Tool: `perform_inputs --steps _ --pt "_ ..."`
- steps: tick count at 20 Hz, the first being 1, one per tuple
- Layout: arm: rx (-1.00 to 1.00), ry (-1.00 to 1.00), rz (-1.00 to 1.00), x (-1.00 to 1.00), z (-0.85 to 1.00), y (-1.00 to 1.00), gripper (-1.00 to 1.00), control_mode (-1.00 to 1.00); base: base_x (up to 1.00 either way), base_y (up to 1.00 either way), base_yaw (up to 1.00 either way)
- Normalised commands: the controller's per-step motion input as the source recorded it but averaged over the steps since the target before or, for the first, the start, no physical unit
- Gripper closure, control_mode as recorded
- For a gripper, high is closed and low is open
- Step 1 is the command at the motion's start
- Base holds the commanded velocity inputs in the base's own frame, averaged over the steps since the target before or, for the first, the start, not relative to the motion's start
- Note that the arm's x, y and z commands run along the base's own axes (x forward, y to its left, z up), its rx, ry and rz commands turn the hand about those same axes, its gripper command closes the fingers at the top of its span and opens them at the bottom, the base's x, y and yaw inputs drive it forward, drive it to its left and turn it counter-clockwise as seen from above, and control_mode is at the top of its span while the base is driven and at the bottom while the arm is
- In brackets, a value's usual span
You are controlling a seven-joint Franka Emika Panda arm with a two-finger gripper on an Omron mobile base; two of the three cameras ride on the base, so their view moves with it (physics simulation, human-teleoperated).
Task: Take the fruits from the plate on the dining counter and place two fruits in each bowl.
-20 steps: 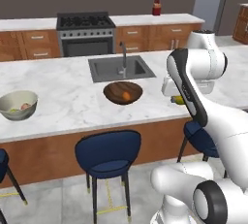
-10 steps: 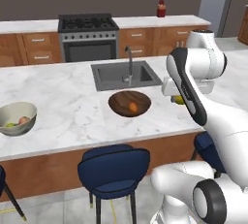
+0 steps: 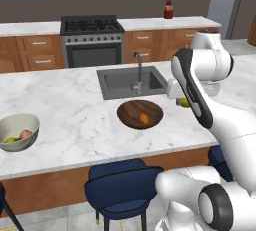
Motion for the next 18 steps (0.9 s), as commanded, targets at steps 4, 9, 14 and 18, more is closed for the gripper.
perform_inputs --steps 4,9,14,18 --pt "0.0 0.0 0.0 0.93 0.0 0.45 1.0 -1.0 0.0 0.0 0.0" --pt "0.0 0.01 0.0 1.0 -0.05 0.46 1.0 -1.0 0.0 0.0 0.0" --pt "0.0 0.0 0.0 0.93 -0.31 0.07 1.0 -1.0 0.0 0.0 0.0" --pt "0.0 0.0 0.0 0.88 -0.54 0.0 1.0 -1.0 0.0 0.0 0.0"
